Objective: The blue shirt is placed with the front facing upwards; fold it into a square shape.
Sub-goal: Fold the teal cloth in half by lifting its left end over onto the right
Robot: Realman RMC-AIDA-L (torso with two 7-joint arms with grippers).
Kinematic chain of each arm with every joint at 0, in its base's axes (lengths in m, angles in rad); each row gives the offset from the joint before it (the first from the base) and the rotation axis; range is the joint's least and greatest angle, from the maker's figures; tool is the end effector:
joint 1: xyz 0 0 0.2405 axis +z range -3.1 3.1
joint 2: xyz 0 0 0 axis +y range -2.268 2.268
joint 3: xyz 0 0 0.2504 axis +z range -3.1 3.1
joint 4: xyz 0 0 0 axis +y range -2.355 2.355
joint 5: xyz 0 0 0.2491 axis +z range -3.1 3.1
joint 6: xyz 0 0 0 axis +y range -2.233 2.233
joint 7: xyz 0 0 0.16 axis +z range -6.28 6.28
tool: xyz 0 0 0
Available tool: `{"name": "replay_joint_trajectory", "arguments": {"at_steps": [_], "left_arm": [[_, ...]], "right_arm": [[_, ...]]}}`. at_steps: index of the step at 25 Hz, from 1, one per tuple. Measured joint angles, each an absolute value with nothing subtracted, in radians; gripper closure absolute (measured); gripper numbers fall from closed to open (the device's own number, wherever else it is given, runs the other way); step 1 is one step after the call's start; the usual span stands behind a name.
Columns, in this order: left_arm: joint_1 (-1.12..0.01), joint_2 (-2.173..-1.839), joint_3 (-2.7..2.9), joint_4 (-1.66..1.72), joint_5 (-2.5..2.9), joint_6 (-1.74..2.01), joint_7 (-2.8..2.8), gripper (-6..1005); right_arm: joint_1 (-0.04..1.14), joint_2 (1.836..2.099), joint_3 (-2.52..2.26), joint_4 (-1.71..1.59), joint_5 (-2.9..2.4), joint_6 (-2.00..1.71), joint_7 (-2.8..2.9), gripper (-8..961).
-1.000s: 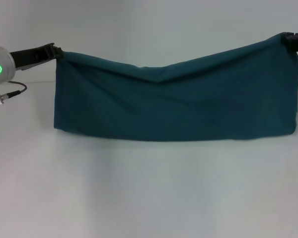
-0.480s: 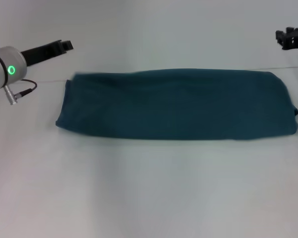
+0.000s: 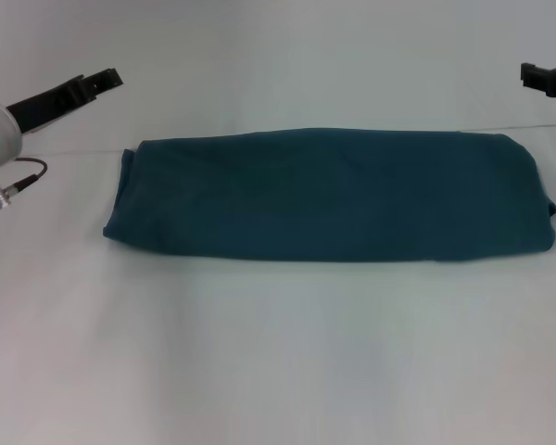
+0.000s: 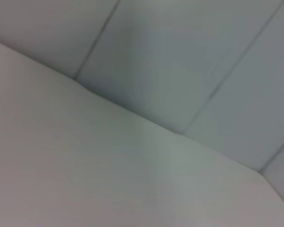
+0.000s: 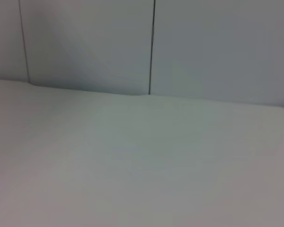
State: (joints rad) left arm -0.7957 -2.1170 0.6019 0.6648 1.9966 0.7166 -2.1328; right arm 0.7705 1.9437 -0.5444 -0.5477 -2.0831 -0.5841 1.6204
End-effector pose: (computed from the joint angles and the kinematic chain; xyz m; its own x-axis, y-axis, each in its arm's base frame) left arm -0.2434 0.5181 0.0356 0.2677 0.4786 0.8363 0.9624 -0.1749 -0.2079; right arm 0.3222 0.5215 0.1143 0.7322 -0.3891 -0.5590 -0.6539 -0.1720 -0.7368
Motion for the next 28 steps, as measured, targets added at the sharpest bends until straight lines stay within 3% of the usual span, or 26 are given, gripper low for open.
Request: {"name": "replay_joint_trajectory", "arguments": {"at_steps": [1,4,9,12,16,28], "left_arm": [[-0.787,-2.117,0.602,0.674,1.998,0.743,-2.133,387],[-0.766,-2.118,0.604,0.691,2.004,0.823,-2.132,273],[-0.723,-2.119,0.605,0.730,2.012,0.958,-2.121,109],[-0.689,-2.123,0.618,0.759,2.016,1.009,-2.118,34],[-0.668,-2.123,0.632,0.776,2.045,1.031,-2.117,34],[-0.656,-2.130,0.636,0.764,2.206,0.968,-2.116,34]], "right_arm": [[0.745,1.942,-0.546,-0.565,-2.073,-0.636,1.643,353],[0.716,1.942,-0.546,-0.589,-2.069,-0.695,1.676,210],[0.631,1.949,-0.553,-0.681,-2.073,-0.848,1.780,179],[0.593,1.930,-0.555,-0.703,-2.096,-0.939,1.869,173],[0.570,1.903,-0.554,-0.713,-2.164,-1.027,1.996,174],[0.508,1.902,-0.543,-0.759,-2.179,-1.207,2.100,177]]}}
